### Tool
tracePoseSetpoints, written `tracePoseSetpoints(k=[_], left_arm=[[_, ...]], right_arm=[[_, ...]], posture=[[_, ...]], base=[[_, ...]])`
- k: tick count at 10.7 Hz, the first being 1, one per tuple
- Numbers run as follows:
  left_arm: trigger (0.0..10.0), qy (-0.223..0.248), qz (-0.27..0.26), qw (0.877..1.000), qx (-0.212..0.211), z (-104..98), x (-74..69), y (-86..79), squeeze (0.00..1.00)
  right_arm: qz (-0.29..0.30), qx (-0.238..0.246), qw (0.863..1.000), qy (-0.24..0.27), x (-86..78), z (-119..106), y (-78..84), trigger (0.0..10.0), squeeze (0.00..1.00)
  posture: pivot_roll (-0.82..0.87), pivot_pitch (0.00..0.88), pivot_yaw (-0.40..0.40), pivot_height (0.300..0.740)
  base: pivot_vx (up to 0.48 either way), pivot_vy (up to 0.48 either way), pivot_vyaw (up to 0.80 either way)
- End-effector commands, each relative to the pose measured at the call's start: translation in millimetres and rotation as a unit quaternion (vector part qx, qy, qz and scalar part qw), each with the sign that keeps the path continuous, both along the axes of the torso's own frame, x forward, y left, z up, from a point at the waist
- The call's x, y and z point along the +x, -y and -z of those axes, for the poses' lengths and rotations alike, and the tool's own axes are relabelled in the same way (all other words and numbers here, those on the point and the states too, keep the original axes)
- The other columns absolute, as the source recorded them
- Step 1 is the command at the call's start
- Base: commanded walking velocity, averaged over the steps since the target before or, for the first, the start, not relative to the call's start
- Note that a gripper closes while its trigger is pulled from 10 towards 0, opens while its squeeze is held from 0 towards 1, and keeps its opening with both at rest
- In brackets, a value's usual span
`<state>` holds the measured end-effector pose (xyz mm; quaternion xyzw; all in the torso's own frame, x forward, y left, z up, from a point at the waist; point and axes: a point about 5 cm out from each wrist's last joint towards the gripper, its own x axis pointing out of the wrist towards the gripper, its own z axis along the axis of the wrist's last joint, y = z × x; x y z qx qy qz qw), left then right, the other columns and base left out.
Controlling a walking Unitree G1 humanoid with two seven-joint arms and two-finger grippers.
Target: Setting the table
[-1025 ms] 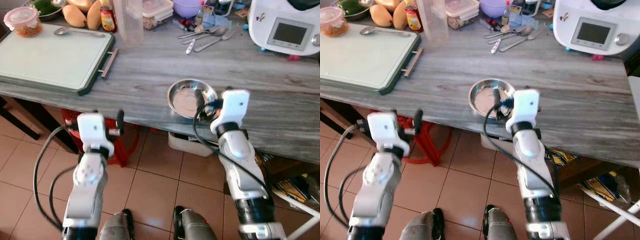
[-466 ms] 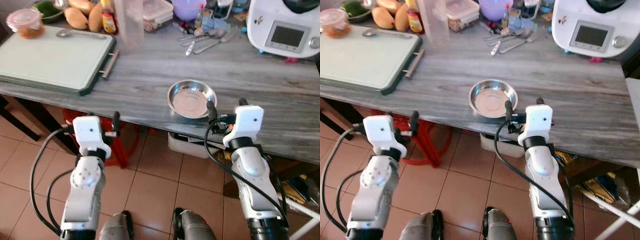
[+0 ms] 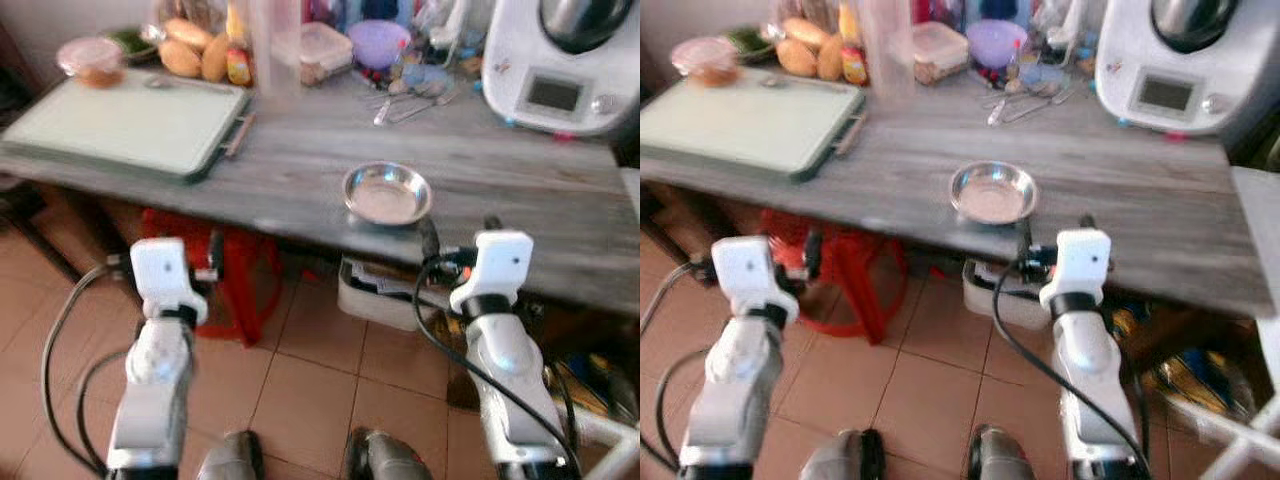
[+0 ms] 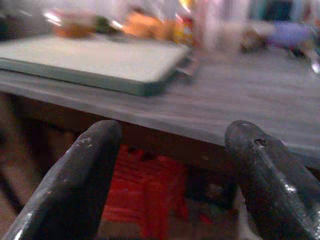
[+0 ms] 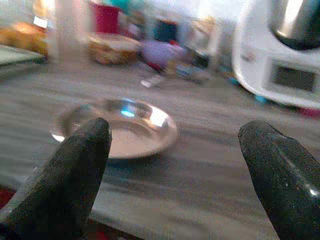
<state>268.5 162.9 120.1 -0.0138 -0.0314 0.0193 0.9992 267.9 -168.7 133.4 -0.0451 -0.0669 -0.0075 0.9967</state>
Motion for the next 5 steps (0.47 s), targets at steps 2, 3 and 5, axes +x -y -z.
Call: tracePoseSetpoints(k=[2, 3, 5], left_arm=[[10.0, -0.006, 0.0, 1.0, -0.003, 4.3, 0.9, 3.3, 0.0], [10.0, -0.006, 0.001, 1.0, -0.002, 4.8, 0.6, 3.3, 0.0], [10.0, -0.011, 0.006, 1.0, 0.007, 10.2, -2.7, 2.3, 0.0]], right_arm=[[0.014, -0.011, 1.0, 0.011, 12.2, -9.3, -0.4, 10.0, 0.0], [0.014, -0.002, 1.0, 0.007, 14.1, -7.2, -0.6, 10.0, 0.0], [0.013, 0.015, 1.0, 0.002, 12.2, -1.3, -0.4, 10.0, 0.0]], posture=[[-0.03, 0.039, 0.0, 0.74], [-0.03, 0.05, 0.005, 0.74], [-0.03, 0.072, 0.009, 0.74]], base=[[-0.281, 0.0, 0.0], [-0.285, 0.0, 0.0], [-0.274, 0.0, 0.0]])
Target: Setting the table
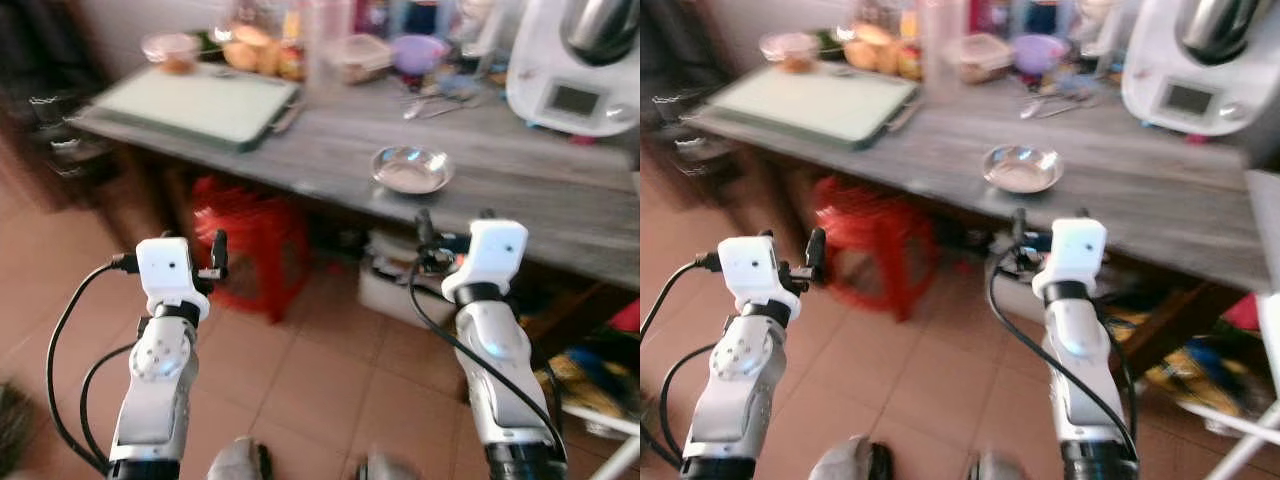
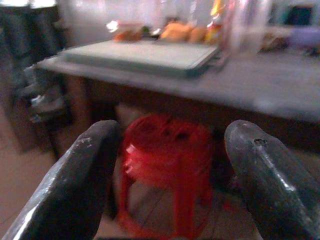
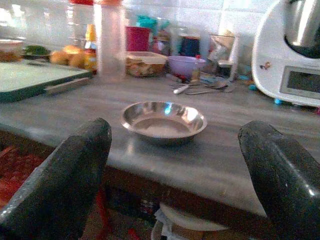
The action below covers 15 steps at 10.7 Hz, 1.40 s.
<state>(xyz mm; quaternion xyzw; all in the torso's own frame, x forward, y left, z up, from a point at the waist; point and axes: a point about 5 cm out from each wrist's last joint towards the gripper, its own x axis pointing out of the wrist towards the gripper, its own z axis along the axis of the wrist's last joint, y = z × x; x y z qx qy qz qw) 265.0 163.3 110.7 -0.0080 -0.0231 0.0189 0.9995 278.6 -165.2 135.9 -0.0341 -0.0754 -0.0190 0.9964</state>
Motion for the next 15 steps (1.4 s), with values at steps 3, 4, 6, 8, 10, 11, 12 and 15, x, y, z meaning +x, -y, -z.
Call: tracePoseSetpoints(k=[3, 4, 6, 8, 10, 11, 12, 15], left_arm=[[10.0, -0.025, -0.011, 1.0, 0.008, 12, -18.2, -8.9, 0.0], [10.0, -0.04, -0.011, 0.999, 0.002, 19, -26.9, -10.9, 0.0], [10.0, -0.037, 0.013, 0.999, 0.012, 19, -27.8, -4.0, 0.0], [10.0, -0.016, 0.034, 0.999, 0.01, 11, -21.7, 1.6, 0.0], [10.0, -0.007, 0.044, 0.999, 0.002, 6, -17.3, 5.2, 0.0], [10.0, -0.007, 0.05, 0.999, 0.0, 7, -18.2, 6.8, 0.0], [10.0, -0.007, 0.056, 0.998, -0.003, 8, -19.1, 8.7, 0.0], [10.0, 0.0, 0.061, 0.998, -0.003, 5, -18.2, 10.0, 0.0]], right_arm=[[0.016, -0.015, 0.999, -0.032, -28.7, 19, 10.6, 10.0, 0.0], [0.023, -0.005, 0.999, -0.035, -32.6, 20, 13.4, 10.0, 0.0], [0.015, -0.012, 0.999, -0.037, -32.4, 20, 11.4, 10.0, 0.0], [0.014, -0.015, 0.999, -0.033, -28.6, 16, 9.4, 10.0, 0.0], [0.009, -0.018, 0.999, -0.029, -23.6, 13, 9.3, 10.0, 0.0], [0.008, -0.022, 0.999, -0.03, -23.6, 13, 10.2, 10.0, 0.0], [0.007, -0.027, 0.999, -0.028, -23.4, 13, 10.6, 10.0, 0.0], [-0.004, -0.031, 0.999, -0.016, -18.4, 7, 5.2, 10.0, 0.0]], posture=[[-0.03, 0.116, 0.009, 0.74], [-0.04, 0.126, 0.007, 0.74], [-0.04, 0.124, 0.014, 0.74], [-0.04, 0.115, 0.014, 0.74], [-0.04, 0.117, 0.008, 0.74], [-0.05, 0.121, 0.007, 0.74], [-0.05, 0.12, 0.006, 0.74], [-0.04, 0.126, 0.008, 0.74]], base=[[-0.249, 0.0, 0.0], [0.0, 0.0, 0.0], [0.0, 0.0, 0.0], [0.0, 0.0, -0.66], [0.0, 0.0, -0.8], [0.0, 0.0, -0.8], [0.0, -0.292, 0.0], [0.0, -0.381, 0.0]])
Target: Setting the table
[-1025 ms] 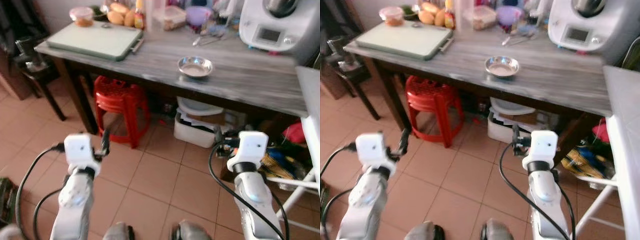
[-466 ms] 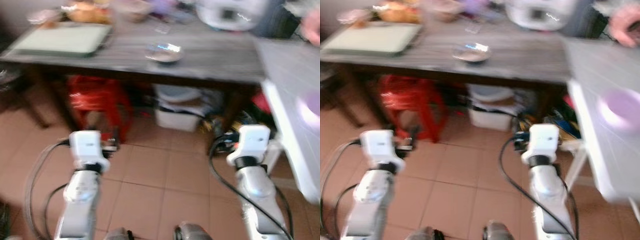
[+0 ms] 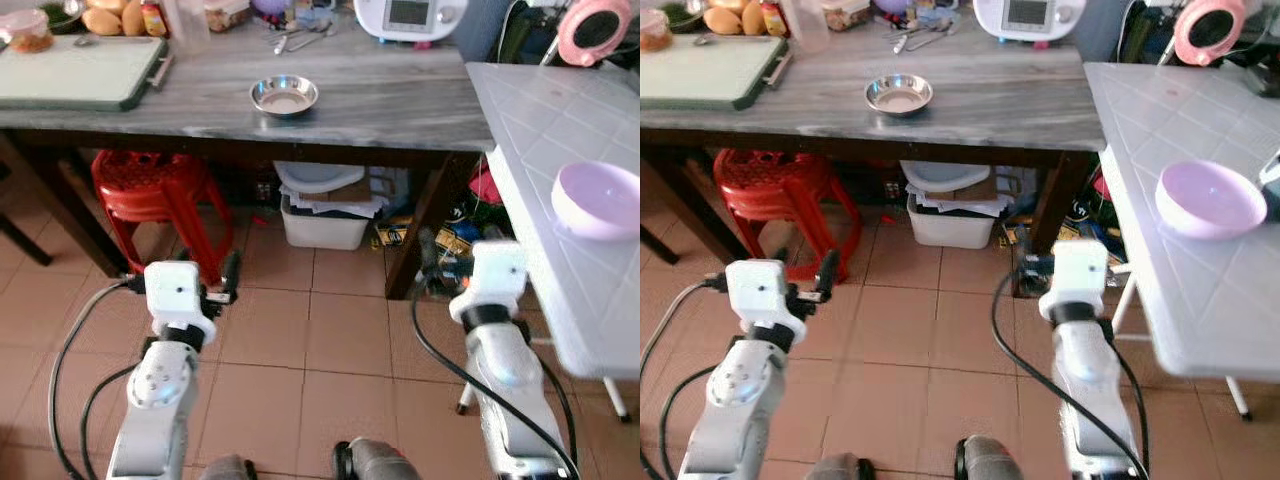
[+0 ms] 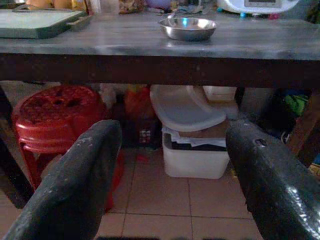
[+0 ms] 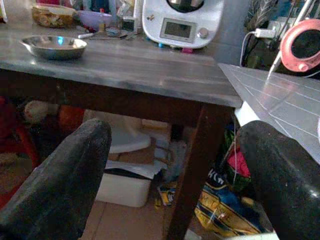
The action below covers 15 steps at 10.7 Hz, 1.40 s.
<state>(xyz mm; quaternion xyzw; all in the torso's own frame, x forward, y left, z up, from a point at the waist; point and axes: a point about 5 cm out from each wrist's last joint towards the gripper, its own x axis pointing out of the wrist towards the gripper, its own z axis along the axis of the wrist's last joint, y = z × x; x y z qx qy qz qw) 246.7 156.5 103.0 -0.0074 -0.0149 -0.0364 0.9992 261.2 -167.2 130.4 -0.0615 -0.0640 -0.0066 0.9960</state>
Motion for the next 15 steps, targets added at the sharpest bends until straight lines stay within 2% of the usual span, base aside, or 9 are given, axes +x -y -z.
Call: tracePoseSetpoints(k=[1, 10, 15], left_arm=[[10.0, 0.008, 0.006, 1.0, -0.003, -4, 1.0, 2.1, 0.0], [10.0, 0.005, 0.012, 1.0, 0.001, -5, 0.6, 2.2, 0.0], [10.0, 0.007, 0.019, 1.0, -0.013, -6, -0.7, 5.3, 0.0]], right_arm=[[0.005, -0.001, 1.0, 0.0, 1.0, 0, 2.3, 10.0, 0.0], [0.003, 0.007, 1.0, 0.007, 6.2, -2, -3.0, 10.0, 0.0], [-0.003, -0.013, 0.999, 0.032, 17.2, -15, 2.8, 10.0, 0.0]], posture=[[-0.04, 0.132, 0.013, 0.74], [-0.03, 0.143, 0.025, 0.74], [-0.02, 0.145, 0.023, 0.74]], base=[[0.0, -0.428, 0.0], [0.0, -0.414, -0.09], [0.0, 0.0, 0.0]])
